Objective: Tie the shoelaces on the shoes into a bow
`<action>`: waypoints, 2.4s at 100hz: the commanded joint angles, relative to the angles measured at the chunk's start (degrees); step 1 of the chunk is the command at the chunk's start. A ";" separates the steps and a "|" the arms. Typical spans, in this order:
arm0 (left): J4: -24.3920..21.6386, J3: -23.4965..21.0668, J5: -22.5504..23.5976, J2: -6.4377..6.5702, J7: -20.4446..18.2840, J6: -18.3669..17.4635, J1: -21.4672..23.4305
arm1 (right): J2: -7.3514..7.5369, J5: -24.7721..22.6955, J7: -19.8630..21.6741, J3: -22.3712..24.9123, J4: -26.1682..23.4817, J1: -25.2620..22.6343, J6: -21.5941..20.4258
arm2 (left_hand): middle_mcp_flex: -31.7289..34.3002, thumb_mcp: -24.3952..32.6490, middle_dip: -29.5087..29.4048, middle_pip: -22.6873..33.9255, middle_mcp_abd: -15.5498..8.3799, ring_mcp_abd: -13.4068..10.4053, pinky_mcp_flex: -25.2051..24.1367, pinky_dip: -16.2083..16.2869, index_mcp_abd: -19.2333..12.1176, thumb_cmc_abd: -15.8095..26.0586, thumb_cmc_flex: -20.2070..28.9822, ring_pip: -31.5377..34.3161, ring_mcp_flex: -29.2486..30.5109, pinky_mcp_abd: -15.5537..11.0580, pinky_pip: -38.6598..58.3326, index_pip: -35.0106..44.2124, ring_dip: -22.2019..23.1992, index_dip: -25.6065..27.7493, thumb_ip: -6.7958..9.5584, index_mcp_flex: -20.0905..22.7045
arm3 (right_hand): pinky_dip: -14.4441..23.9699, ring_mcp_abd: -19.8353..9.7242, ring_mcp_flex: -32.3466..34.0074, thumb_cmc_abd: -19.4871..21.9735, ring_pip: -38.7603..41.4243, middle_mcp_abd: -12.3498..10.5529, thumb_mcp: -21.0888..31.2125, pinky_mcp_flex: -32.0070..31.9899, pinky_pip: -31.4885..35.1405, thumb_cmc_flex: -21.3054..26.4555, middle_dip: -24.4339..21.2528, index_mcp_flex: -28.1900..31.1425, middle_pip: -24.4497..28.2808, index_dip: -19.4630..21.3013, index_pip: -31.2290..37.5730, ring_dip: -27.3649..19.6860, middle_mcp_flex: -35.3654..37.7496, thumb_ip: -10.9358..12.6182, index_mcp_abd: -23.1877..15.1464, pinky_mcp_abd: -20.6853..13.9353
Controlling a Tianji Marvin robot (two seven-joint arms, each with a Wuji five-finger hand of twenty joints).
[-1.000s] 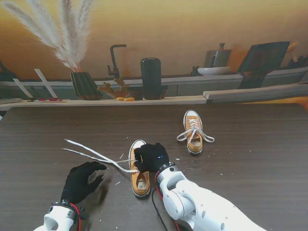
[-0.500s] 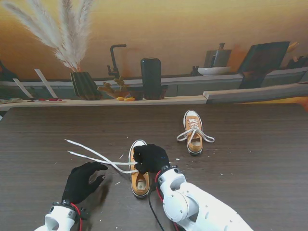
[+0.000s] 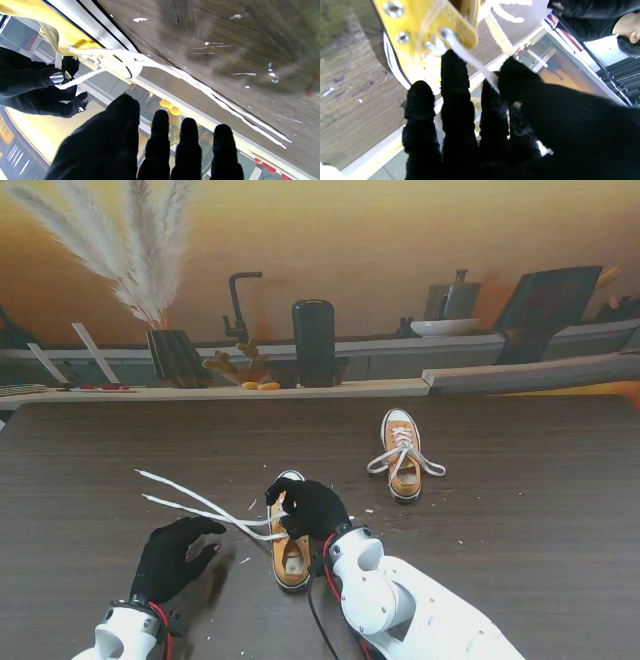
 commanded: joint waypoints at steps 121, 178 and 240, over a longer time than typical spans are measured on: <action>-0.43 0.99 0.76 0.28 -1.90 0.28 -0.26 | 2.70 -2.79 -2.38 8.82 -7.95 -9.96 -3.03 | 1.39 -0.53 1.63 1.00 -1.85 -1.07 -0.50 -0.64 -2.38 1.06 4.02 1.04 1.55 -1.57 1.45 0.72 1.65 -0.03 -1.54 1.38 | 1.09 -1.24 -6.44 -2.27 6.33 -0.66 0.18 -4.34 0.97 -0.23 9.48 7.35 3.80 -5.53 -9.32 1.83 -6.01 -0.63 -1.76 -2.14; -0.53 1.09 1.24 0.34 -1.75 0.72 -0.25 | 4.77 -8.69 1.85 9.42 -9.20 -10.75 3.78 | 1.74 -1.09 1.69 1.20 -1.69 -0.91 -0.36 -0.69 -2.35 1.36 5.01 1.25 1.72 -1.58 1.81 1.10 1.67 -0.12 -1.85 2.01 | 1.76 -0.71 -9.07 2.71 16.55 3.68 -0.56 -4.06 2.89 -2.08 15.89 13.94 7.14 -19.00 -3.36 -0.10 -7.04 -1.27 1.58 -0.15; -0.76 1.17 1.74 0.50 -2.28 1.20 -0.09 | 5.36 -10.21 3.16 11.48 -11.11 -13.15 9.16 | 2.09 -1.70 1.78 1.43 -1.58 -0.93 -0.34 -0.75 -1.98 1.85 5.96 1.43 1.77 -1.57 2.23 1.01 1.67 -0.60 -2.13 2.66 | 0.24 -3.82 -3.72 3.80 15.89 -2.21 -5.23 1.94 4.82 -8.85 18.91 20.65 8.85 -7.12 11.98 1.05 -1.82 0.06 -6.28 -0.75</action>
